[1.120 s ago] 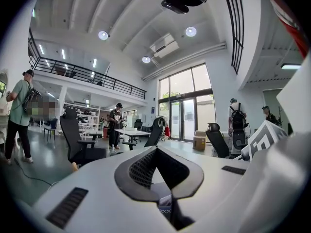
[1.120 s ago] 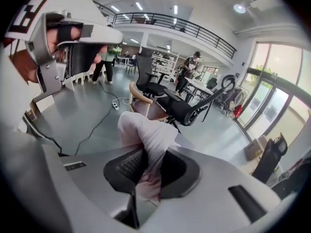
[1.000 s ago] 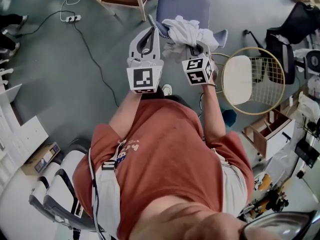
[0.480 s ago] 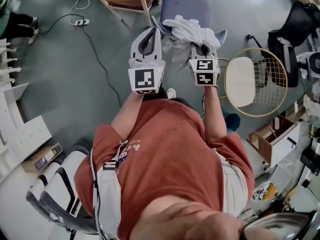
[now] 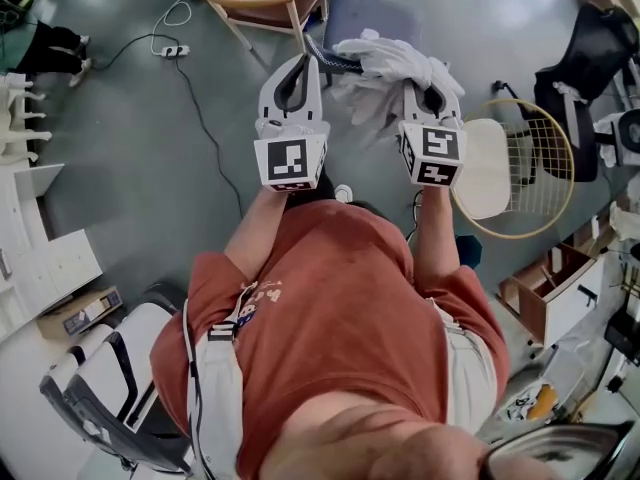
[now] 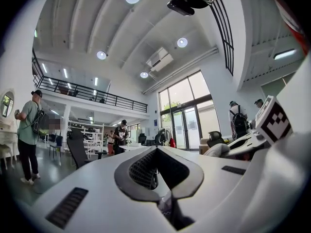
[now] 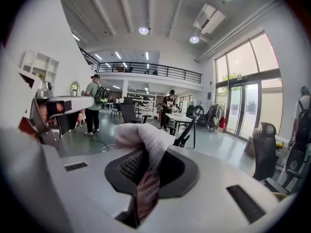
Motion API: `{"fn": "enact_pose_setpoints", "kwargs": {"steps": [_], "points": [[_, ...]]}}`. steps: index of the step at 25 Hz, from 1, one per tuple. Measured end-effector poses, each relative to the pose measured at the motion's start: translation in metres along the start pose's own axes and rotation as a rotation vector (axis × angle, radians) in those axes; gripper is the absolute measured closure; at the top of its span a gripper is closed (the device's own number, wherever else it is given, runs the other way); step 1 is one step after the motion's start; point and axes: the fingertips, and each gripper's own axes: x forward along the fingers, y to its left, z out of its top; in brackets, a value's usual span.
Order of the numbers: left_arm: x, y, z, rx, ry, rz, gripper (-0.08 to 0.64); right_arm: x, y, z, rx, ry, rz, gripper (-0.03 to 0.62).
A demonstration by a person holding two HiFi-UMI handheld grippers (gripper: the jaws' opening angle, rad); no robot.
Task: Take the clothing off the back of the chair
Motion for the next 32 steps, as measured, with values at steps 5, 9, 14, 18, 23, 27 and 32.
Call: {"fn": "enact_pose_setpoints", "kwargs": {"steps": [5, 9, 14, 18, 23, 27, 32], "points": [[-0.011, -0.003, 0.03, 0.01, -0.046, 0.017, 0.546, -0.039, -0.016, 0.043, -0.002, -0.128, -0.041, 0.54], [-0.019, -0.003, 0.053, 0.019, -0.058, 0.018, 0.546, -0.074, -0.022, 0.084, -0.02, -0.243, -0.077, 0.54], [-0.024, -0.005, 0.086, 0.017, -0.094, 0.017, 0.546, -0.114, -0.031, 0.126, -0.025, -0.385, -0.127, 0.54], [-0.026, -0.008, 0.11, 0.039, -0.118, 0.01, 0.546, -0.139, -0.041, 0.151, -0.017, -0.508, -0.18, 0.54], [-0.036, -0.005, 0.116, 0.14, -0.089, 0.014, 0.546, -0.152, -0.04, 0.159, -0.01, -0.582, -0.237, 0.54], [-0.041, 0.001, 0.117, 0.12, -0.102, 0.015, 0.546, -0.147, -0.036, 0.157, -0.01, -0.567, -0.231, 0.54], [-0.037, 0.0, 0.115, 0.115, -0.09, 0.011, 0.546, -0.145, -0.035, 0.157, -0.017, -0.559, -0.221, 0.54]]}}
